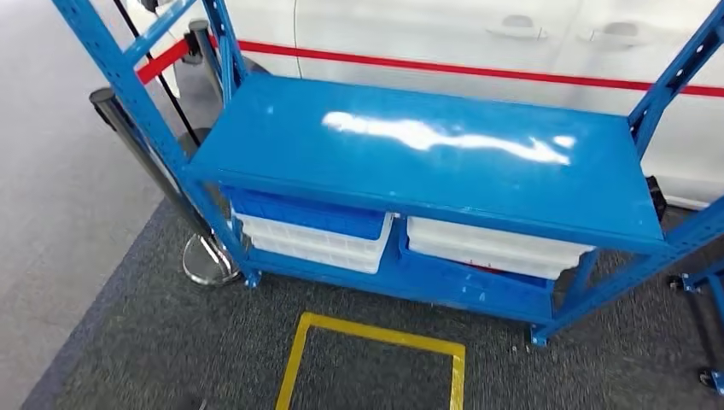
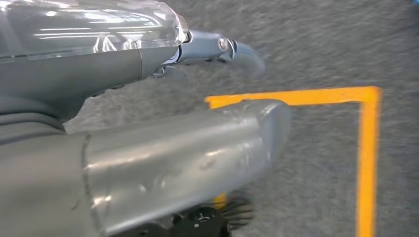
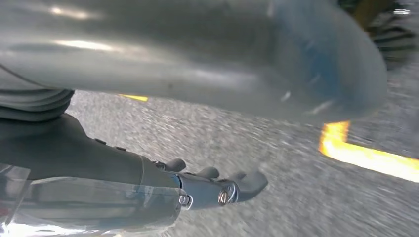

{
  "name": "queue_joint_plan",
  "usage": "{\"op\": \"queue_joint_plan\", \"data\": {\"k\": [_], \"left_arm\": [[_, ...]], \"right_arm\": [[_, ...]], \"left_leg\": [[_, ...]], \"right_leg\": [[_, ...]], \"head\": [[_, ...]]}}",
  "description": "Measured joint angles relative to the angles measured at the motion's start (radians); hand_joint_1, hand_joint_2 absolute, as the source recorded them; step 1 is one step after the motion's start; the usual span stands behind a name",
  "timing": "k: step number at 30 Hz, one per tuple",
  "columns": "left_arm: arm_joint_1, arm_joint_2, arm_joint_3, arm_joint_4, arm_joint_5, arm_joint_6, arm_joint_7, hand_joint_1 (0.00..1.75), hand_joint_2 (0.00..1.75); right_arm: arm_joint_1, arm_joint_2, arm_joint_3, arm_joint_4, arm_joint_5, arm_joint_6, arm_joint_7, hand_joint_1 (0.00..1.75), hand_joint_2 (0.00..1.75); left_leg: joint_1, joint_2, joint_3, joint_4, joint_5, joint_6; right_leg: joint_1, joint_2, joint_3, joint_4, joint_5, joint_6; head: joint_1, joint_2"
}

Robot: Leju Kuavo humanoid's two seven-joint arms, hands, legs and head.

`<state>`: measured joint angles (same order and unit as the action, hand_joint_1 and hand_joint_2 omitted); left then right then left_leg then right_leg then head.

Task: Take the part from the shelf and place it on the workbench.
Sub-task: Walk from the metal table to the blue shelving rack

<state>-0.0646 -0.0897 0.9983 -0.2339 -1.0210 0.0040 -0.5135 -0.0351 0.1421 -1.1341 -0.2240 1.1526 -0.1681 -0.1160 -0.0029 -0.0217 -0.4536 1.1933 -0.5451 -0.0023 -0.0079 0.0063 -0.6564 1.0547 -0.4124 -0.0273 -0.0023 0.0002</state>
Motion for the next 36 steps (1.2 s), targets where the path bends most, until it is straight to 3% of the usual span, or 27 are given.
{"op": "queue_joint_plan", "data": {"k": [1, 2, 4, 5, 6, 7, 9, 10, 11, 13, 15, 18, 19, 20, 21, 23, 25, 29, 31, 33, 34, 35, 36], "left_arm": [[-0.001, 0.0, 0.0, 0.0, 0.0, 0.002, 0.002, 0.0, 0.0], [0.0, 0.0, 0.0, 0.0, -0.001, 0.005, 0.005, 0.0, 0.0], [0.002, 0.0, 0.0, 0.0, -0.004, 0.009, 0.008, 0.0, 0.0], [0.003, 0.0, 0.0, 0.0, -0.006, 0.01, 0.008, 0.0, 0.0], [0.005, 0.0, 0.0, 0.0, -0.008, 0.01, 0.009, 0.0, 0.0], [0.006, 0.0, 0.0, 0.0, -0.01, 0.01, 0.009, 0.0, 0.0], [0.011, 0.001, 0.001, 0.0, -0.011, 0.011, 0.009, 0.0, 0.0], [0.013, 0.001, 0.001, 0.0, -0.012, 0.012, 0.01, 0.0, 0.0], [0.014, 0.001, 0.002, 0.0, -0.012, 0.012, 0.01, 0.0, 0.0], [0.011, 0.0, 0.002, 0.0, -0.015, 0.011, 0.013, 0.0, 0.0], [0.008, 0.0, 0.002, 0.0, -0.018, 0.01, 0.017, 0.0, 0.0], [0.007, 0.0, 0.002, 0.0, -0.019, 0.007, 0.019, 0.0, 0.0], [0.007, 0.0, 0.002, 0.0, -0.02, 0.006, 0.019, 0.0, 0.0], [0.007, 0.0, 0.002, 0.0, -0.021, 0.006, 0.02, 0.0, 0.0], [0.007, 0.0, 0.002, 0.0, -0.023, 0.006, 0.02, 0.0, 0.0], [0.008, 0.0, 0.002, 0.0, -0.027, 0.006, 0.02, 0.0, 0.0], [0.007, 0.0, 0.002, 0.0, -0.029, 0.006, 0.021, 0.0, 0.0], [0.006, 0.0, 0.004, 0.0, -0.03, 0.007, 0.022, 0.0, 0.0], [0.006, 0.002, 0.005, 0.0, -0.031, 0.008, 0.022, 0.0, 0.0], [0.007, 0.003, 0.006, 0.0, -0.032, 0.008, 0.022, 0.0, 0.0], [0.007, 0.004, 0.007, 0.0, -0.033, 0.008, 0.022, 0.0, 0.0], [0.008, 0.004, 0.007, 0.0, -0.033, 0.007, 0.022, 0.0, 0.0], [0.008, 0.004, 0.007, 0.0, -0.034, 0.007, 0.022, 0.0, 0.0]], "right_arm": [[-0.002, 0.0, 0.0, 0.0, 0.0, 0.0, 0.0, 0.0, 0.0], [-0.002, 0.0, 0.0, 0.0, 0.001, 0.0, 0.0, 0.0, 0.0], [-0.002, 0.0, 0.0, 0.0, 0.002, 0.0, 0.0, 0.0, 0.0], [-0.002, 0.0, 0.0, 0.0, 0.002, 0.0, 0.0, 0.0, 0.0], [-0.001, 0.0, 0.0, 0.0, 0.003, 0.002, 0.0, 0.0, 0.0], [-0.001, 0.0, 0.0, 0.0, 0.003, 0.003, 0.0, 0.0, 0.0], [-0.001, 0.0, -0.001, 0.001, 0.003, 0.006, 0.0, 0.0, 0.0], [-0.001, 0.0, -0.001, 0.001, 0.003, 0.007, 0.0, 0.0, 0.0], [-0.002, 0.0, -0.001, 0.001, 0.003, 0.009, -0.001, 0.0, 0.0], [-0.004, 0.0, -0.001, 0.001, 0.003, 0.013, -0.005, 0.0, 0.0], [-0.005, -0.001, -0.001, 0.001, 0.003, 0.014, -0.01, 0.0, 0.0], [-0.007, 0.0, -0.002, 0.001, 0.003, 0.015, -0.016, 0.0, 0.0], [-0.006, 0.0, -0.002, 0.001, 0.003, 0.016, -0.017, 0.0, 0.0], [-0.006, 0.0, -0.002, 0.001, 0.004, 0.015, -0.018, 0.0, 0.0], [-0.006, 0.0, -0.002, 0.001, 0.005, 0.015, -0.018, 0.0, 0.0], [-0.006, -0.001, -0.002, 0.001, 0.006, 0.014, -0.018, 0.0, 0.0], [-0.008, -0.001, -0.002, 0.001, 0.008, 0.012, -0.019, 0.0, 0.0], [-0.011, 0.001, -0.003, 0.001, 0.01, 0.008, -0.017, 0.0, 0.0], [-0.01, 0.003, -0.009, 0.001, 0.004, 0.011, -0.015, 0.0, 0.0], [-0.01, 0.003, -0.02, 0.001, -0.011, 0.022, -0.015, 0.0, 0.0], [-0.01, 0.003, -0.027, 0.001, -0.018, 0.027, -0.018, 0.0, 0.0], [-0.011, 0.004, -0.033, 0.001, -0.022, 0.031, -0.02, 0.0, 0.0], [-0.011, 0.004, -0.038, 0.001, -0.025, 0.033, -0.023, 0.0, 0.0]], "left_leg": [[0.002, 0.005, -0.042, 0.057, -0.01, -0.006], [0.005, 0.009, -0.079, 0.093, -0.047, -0.011], [0.01, 0.012, -0.133, 0.107, -0.151, -0.021], [0.012, 0.014, -0.15, 0.088, -0.18, -0.023], [0.014, 0.015, -0.159, 0.054, -0.175, -0.023], [0.015, 0.016, -0.164, 0.004, -0.126, -0.022], [0.013, 0.017, -0.172, -0.091, 0.022, -0.014], [0.011, 0.017, -0.175, -0.117, 0.078, -0.008], [0.008, 0.017, -0.177, -0.126, 0.105, -0.003], [0.009, 0.015, -0.172, -0.131, 0.11, 0.01], [0.013, 0.015, -0.164, -0.145, 0.111, 0.022], [0.013, 0.017, -0.155, -0.153, 0.103, 0.036], [0.012, 0.017, -0.153, -0.153, 0.1, 0.037], [0.012, 0.016, -0.149, -0.153, 0.097, 0.037], [0.012, 0.015, -0.143, -0.153, 0.093, 0.036], [0.011, 0.012, -0.131, -0.152, 0.086, 0.031], [0.007, 0.011, -0.127, -0.15, 0.08, 0.021], [0.006, 0.013, -0.127, -0.147, 0.072, -0.001], [0.009, 0.014, -0.153, -0.083, 0.028, -0.012], [0.012, 0.016, -0.205, 0.039, -0.035, -0.02], [0.014, 0.016, -0.227, 0.088, -0.052, -0.023], [0.015, 0.016, -0.234, 0.107, -0.051, -0.024], [0.015, 0.015, -0.222, 0.088, -0.032, -0.024]], "right_leg": [[-0.001, 0.0, 0.016, -0.006, -0.01, -0.004], [-0.002, 0.0, 0.034, -0.012, -0.022, -0.006], [-0.003, 0.002, 0.073, -0.018, -0.049, -0.005], [-0.004, 0.002, 0.092, -0.019, -0.064, -0.003], [-0.004, 0.003, 0.111, -0.02, -0.079, -0.001], [-0.005, 0.003, 0.127, -0.02, -0.093, 0.001], [-0.003, 0.005, 0.151, -0.015, -0.118, 0.009], [-0.002, 0.007, 0.155, -0.013, -0.128, 0.016], [-0.001, 0.009, 0.158, -0.013, -0.135, 0.022], [-0.001, 0.009, 0.162, -0.016, -0.146, 0.034], [-0.002, 0.005, 0.15, 0.016, -0.172, 0.043], [-0.005, 0.001, 0.051, 0.188, -0.244, 0.053], [-0.006, 0.001, 0.019, 0.235, -0.251, 0.055], [-0.006, 0.0, 0.003, 0.247, -0.236, 0.056], [-0.006, 0.0, 0.006, 0.221, -0.202, 0.055], [-0.004, 0.0, 0.05, 0.098, -0.12, 0.048], [0.0, 0.0, 0.084, 0.006, -0.083, 0.039], [-0.002, 0.0, 0.092, -0.021, -0.078, 0.018], [-0.007, -0.001, 0.096, -0.029, -0.074, 0.008], [-0.006, 0.001, 0.096, -0.03, -0.074, 0.004], [-0.006, 0.004, 0.096, -0.03, -0.074, 0.003], [-0.006, 0.008, 0.097, -0.029, -0.075, 0.003], [-0.006, 0.015, 0.098, -0.029, -0.075, 0.003]], "head": [[-0.003, 0.0], [-0.006, 0.0], [-0.008, 0.0], [-0.01, 0.0], [-0.011, 0.0], [-0.012, 0.0], [-0.012, 0.0], [-0.012, 0.0], [-0.012, 0.0], [-0.011, 0.0], [-0.009, 0.0], [-0.006, 0.0], [-0.005, 0.0], [-0.005, 0.0], [-0.005, 0.0], [-0.005, 0.0], [-0.004, 0.0], [-0.004, 0.0], [-0.007, 0.0], [-0.01, 0.0], [-0.01, 0.0], [-0.01, 0.0], [-0.01, 0.0]]}}
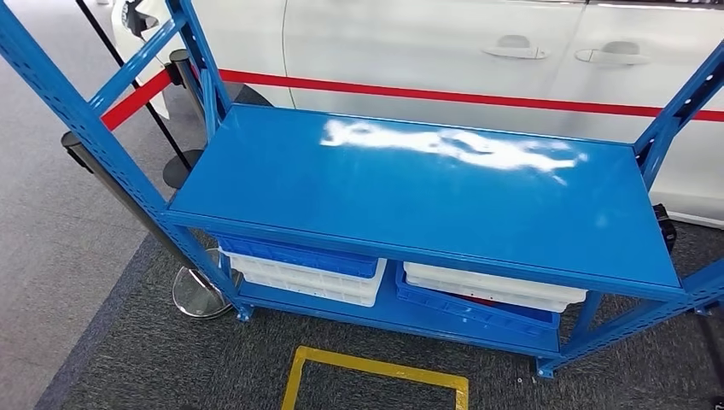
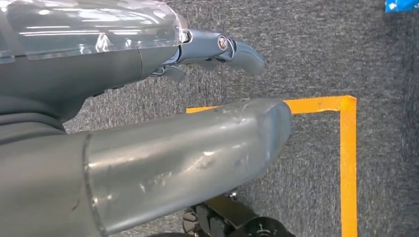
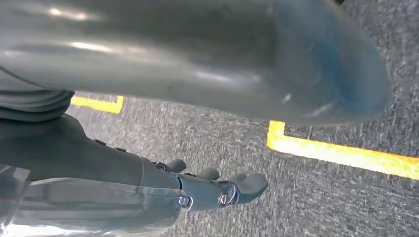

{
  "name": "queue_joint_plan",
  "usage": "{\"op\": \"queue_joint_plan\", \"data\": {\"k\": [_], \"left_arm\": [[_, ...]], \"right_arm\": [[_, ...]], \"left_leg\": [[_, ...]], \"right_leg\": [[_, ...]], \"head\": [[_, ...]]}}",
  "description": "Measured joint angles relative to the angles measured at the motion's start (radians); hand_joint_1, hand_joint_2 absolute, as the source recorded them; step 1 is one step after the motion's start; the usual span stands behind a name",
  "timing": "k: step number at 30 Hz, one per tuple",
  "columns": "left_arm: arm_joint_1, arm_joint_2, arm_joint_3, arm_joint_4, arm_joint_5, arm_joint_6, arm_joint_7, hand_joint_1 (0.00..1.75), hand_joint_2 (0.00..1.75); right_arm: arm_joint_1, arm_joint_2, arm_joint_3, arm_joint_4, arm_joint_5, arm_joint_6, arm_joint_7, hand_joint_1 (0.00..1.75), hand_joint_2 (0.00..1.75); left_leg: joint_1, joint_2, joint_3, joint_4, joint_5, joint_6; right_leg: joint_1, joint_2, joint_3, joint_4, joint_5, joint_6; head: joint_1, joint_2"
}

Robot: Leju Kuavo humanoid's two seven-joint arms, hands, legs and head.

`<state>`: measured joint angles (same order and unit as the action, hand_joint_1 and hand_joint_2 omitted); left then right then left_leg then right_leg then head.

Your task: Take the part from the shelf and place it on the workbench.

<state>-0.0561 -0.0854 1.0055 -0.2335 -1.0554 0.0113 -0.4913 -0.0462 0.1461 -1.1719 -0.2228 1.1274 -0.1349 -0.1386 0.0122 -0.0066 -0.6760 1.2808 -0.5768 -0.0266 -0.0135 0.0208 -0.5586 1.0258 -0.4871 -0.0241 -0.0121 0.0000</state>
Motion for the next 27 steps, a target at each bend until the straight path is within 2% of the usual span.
{"op": "queue_joint_plan", "data": {"k": [1, 2, 4, 5, 7, 9, 10, 12, 13, 14, 15, 16, 17, 19, 20, 23, 24, 27], "left_arm": [[0.0, 0.0, 0.0, 0.0, 0.0, 0.0, 0.0, 0.0, 0.0], [0.0, 0.001, 0.0, 0.0, 0.0, 0.0, 0.0, 0.0, 0.0], [0.0, 0.004, 0.001, 0.0, 0.001, 0.0, 0.0, 0.0, 0.0], [0.001, 0.005, 0.002, 0.0, 0.001, 0.0, 0.0, 0.0, 0.0], [0.0, 0.006, 0.003, 0.0, 0.001, 0.0, 0.0, 0.0, 0.0], [-0.001, 0.007, 0.006, 0.0, 0.001, 0.0, -0.002, 0.0, 0.0], [-0.001, 0.007, 0.008, 0.0, 0.0, 0.0, -0.002, 0.0, 0.0], [0.001, 0.007, 0.013, 0.0, -0.001, -0.001, -0.003, 0.0, 0.0], [0.002, 0.007, 0.015, 0.0, -0.001, -0.001, -0.003, 0.0, 0.0], [0.003, 0.007, 0.016, 0.0, -0.001, -0.001, -0.003, 0.0, 0.0], [0.003, 0.007, 0.017, 0.0, -0.001, -0.002, -0.003, 0.0, 0.0], [0.002, 0.007, 0.018, 0.0, -0.002, -0.002, -0.003, 0.0, 0.0], [0.002, 0.007, 0.018, 0.0, -0.002, -0.003, -0.004, 0.0, 0.0], [0.002, 0.007, 0.018, 0.0, -0.003, -0.005, -0.004, 0.0, 0.0], [0.002, 0.007, 0.018, 0.0, -0.003, -0.005, -0.004, 0.0, 0.0], [0.0, 0.007, 0.018, 0.0, -0.003, -0.006, -0.004, 0.0, 0.0], [0.0, 0.007, 0.018, 0.0, -0.003, -0.007, -0.005, 0.0, 0.0], [0.0, 0.008, 0.019, 0.0, -0.003, -0.007, -0.005, 0.0, 0.0]], "right_arm": [[-0.001, 0.001, -0.003, 0.0, -0.001, 0.001, -0.001, 0.0, 0.0], [-0.001, 0.003, -0.005, 0.0, -0.002, 0.002, -0.002, 0.0, 0.0], [-0.004, 0.007, -0.008, 0.0, -0.003, 0.002, -0.004, 0.0, 0.0], [-0.005, 0.008, -0.01, 0.0, -0.003, 0.002, -0.004, 0.0, 0.0], [-0.005, 0.009, -0.012, 0.0, -0.002, 0.0, -0.004, 0.0, 0.0], [-0.004, 0.01, -0.012, 0.0, 0.003, -0.005, -0.003, 0.0, 0.0], [-0.005, 0.01, -0.012, 0.0, 0.006, -0.007, -0.002, 0.0, 0.0], [-0.006, 0.01, -0.012, 0.0, 0.008, -0.006, -0.001, 0.0, 0.0], [-0.006, 0.01, -0.012, 0.0, 0.008, -0.004, -0.002, 0.0, 0.0], [-0.006, 0.01, -0.012, 0.0, 0.008, -0.002, -0.003, 0.0, 0.0], [-0.005, 0.01, -0.013, 0.0, 0.007, 0.001, -0.004, 0.0, 0.0], [-0.005, 0.01, -0.013, 0.0, 0.006, 0.002, -0.004, 0.0, 0.0], [-0.004, 0.01, -0.013, 0.0, 0.006, 0.002, -0.004, 0.0, 0.0], [-0.006, 0.01, -0.013, 0.0, 0.006, -0.001, -0.004, 0.0, 0.0], [-0.006, 0.01, -0.013, 0.0, 0.007, -0.003, -0.004, 0.0, 0.0], [-0.007, 0.011, -0.013, 0.0, 0.007, -0.004, -0.004, 0.0, 0.0], [-0.007, 0.012, -0.013, 0.0, 0.007, -0.004, -0.004, 0.0, 0.0], [-0.006, 0.013, -0.013, 0.0, 0.01, -0.011, -0.002, 0.0, 0.0]], "left_leg": [[0.0, -0.003, 0.029, -0.055, 0.033, 0.002], [0.001, -0.016, 0.066, -0.128, 0.065, 0.006], [-0.001, -0.042, 0.118, -0.234, 0.097, 0.014], [-0.003, -0.049, 0.128, -0.253, 0.097, 0.018], [-0.004, -0.036, 0.131, -0.261, 0.101, 0.028], [0.0, -0.022, 0.136, -0.276, 0.109, 0.044], [0.002, -0.016, 0.139, -0.283, 0.113, 0.05], [0.0, -0.003, 0.138, -0.285, 0.115, 0.057], [-0.001, 0.002, 0.137, -0.285, 0.114, 0.057], [-0.002, 0.006, 0.136, -0.284, 0.114, 0.057], [-0.003, 0.008, 0.136, -0.283, 0.113, 0.057], [-0.003, 0.009, 0.137, -0.282, 0.112, 0.055], [-0.003, 0.009, 0.139, -0.281, 0.111, 0.053], [-0.006, 0.01, 0.139, -0.276, 0.106, 0.044], [-0.008, 0.011, 0.139, -0.274, 0.104, 0.038], [-0.007, 0.011, 0.14, -0.271, 0.101, 0.02], [-0.006, 0.01, 0.135, -0.257, 0.09, 0.015], [-0.002, 0.01, 0.083, -0.139, 0.018, 0.002]], "right_leg": [[0.0, 0.007, 0.002, 0.0, 0.0, 0.001], [0.0, 0.015, 0.003, 0.0, 0.0, 0.002], [0.0, 0.03, 0.002, 0.002, 0.001, 0.01], [-0.001, 0.037, 0.0, 0.001, 0.002, 0.016], [-0.002, 0.049, -0.003, -0.002, 0.006, 0.03], [-0.001, 0.034, -0.011, 0.016, -0.009, 0.041], [0.0, 0.019, -0.027, 0.051, -0.032, 0.044], [0.0, -0.007, -0.085, 0.172, -0.096, 0.048], [-0.001, -0.012, -0.114, 0.229, -0.118, 0.05], [-0.001, -0.014, -0.128, 0.259, -0.122, 0.051], [-0.001, -0.015, -0.124, 0.251, -0.105, 0.051], [-0.001, -0.016, -0.099, 0.204, -0.074, 0.049], [-0.001, -0.017, -0.062, 0.133, -0.038, 0.046], [0.004, -0.02, -0.004, 0.018, 0.001, 0.036], [0.006, -0.021, 0.007, -0.006, 0.005, 0.032], [0.006, -0.019, 0.008, -0.014, 0.006, 0.016], [0.005, -0.02, 0.009, -0.017, 0.008, 0.01], [0.002, -0.022, 0.011, -0.021, 0.011, -0.002]], "head": [[0.0, 0.0], [0.0, 0.0], [0.0, 0.0], [0.0, 0.0], [0.0, 0.0], [0.003, 0.0], [0.006, 0.0], [0.012, 0.0], [0.013, 0.0], [0.013, 0.0], [0.013, 0.0], [0.013, 0.0], [0.013, 0.0], [0.012, 0.0], [0.012, 0.0], [0.011, 0.0], [0.009, 0.0], [0.002, 0.0]]}}
